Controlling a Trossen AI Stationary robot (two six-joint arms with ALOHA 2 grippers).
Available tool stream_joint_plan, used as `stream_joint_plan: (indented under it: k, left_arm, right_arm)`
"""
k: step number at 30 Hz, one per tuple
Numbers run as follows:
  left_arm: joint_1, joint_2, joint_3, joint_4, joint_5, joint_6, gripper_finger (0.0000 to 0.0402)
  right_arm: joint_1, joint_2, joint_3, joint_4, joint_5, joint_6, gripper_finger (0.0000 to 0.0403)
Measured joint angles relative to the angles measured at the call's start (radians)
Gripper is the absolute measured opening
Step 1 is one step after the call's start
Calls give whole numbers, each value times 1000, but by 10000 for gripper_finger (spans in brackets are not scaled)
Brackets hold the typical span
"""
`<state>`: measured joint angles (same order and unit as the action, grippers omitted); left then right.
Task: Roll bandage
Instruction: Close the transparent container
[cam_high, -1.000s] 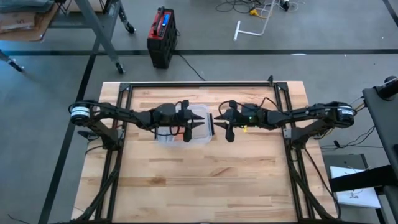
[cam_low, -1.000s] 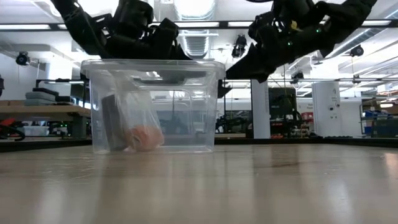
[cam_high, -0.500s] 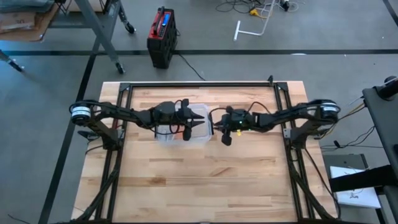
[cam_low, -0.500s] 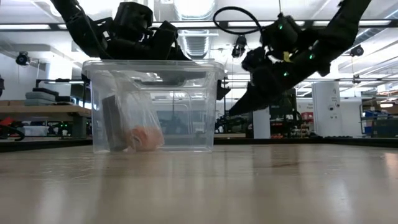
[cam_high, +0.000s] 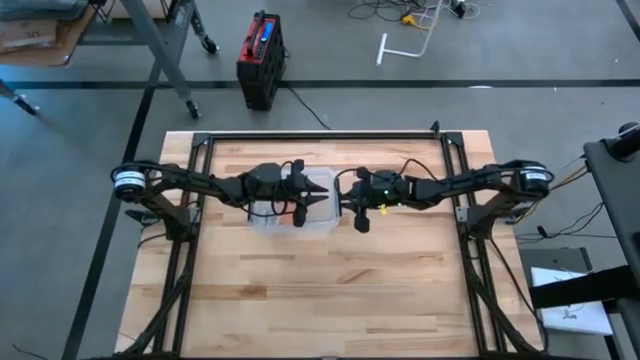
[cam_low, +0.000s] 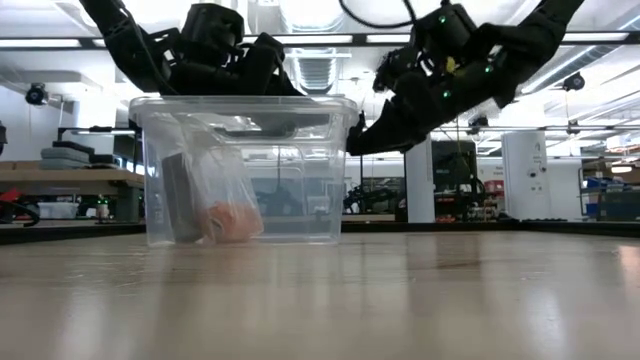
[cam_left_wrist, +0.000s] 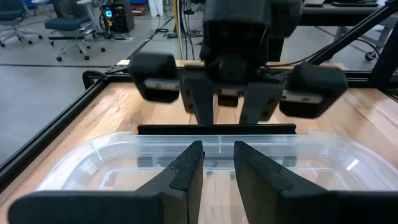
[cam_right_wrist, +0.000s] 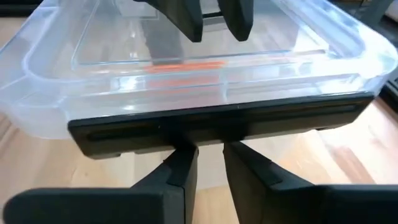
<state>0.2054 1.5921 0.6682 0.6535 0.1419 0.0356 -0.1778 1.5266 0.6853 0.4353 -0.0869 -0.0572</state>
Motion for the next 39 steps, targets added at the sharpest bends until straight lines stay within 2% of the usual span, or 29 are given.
stream_joint_plan:
  k: [7,15,20,30,39]
  left_arm:
    - [2,-2,0,-2,5,-2,82]
    - [2,2,0,-12,5,0,82]
    - [5,24,1,10,3,0,82]
    - [6,29,2,17,2,2,82]
    - [6,29,2,16,-1,8,82]
  right_arm:
    - [3,-36,1,-27,3,-15,62]
    - [9,-33,35,-86,4,-38,72]
    - [9,-33,136,-299,4,-74,74]
    - [9,38,428,-784,-17,-112,50]
    - [13,153,633,-1028,-21,-201,56]
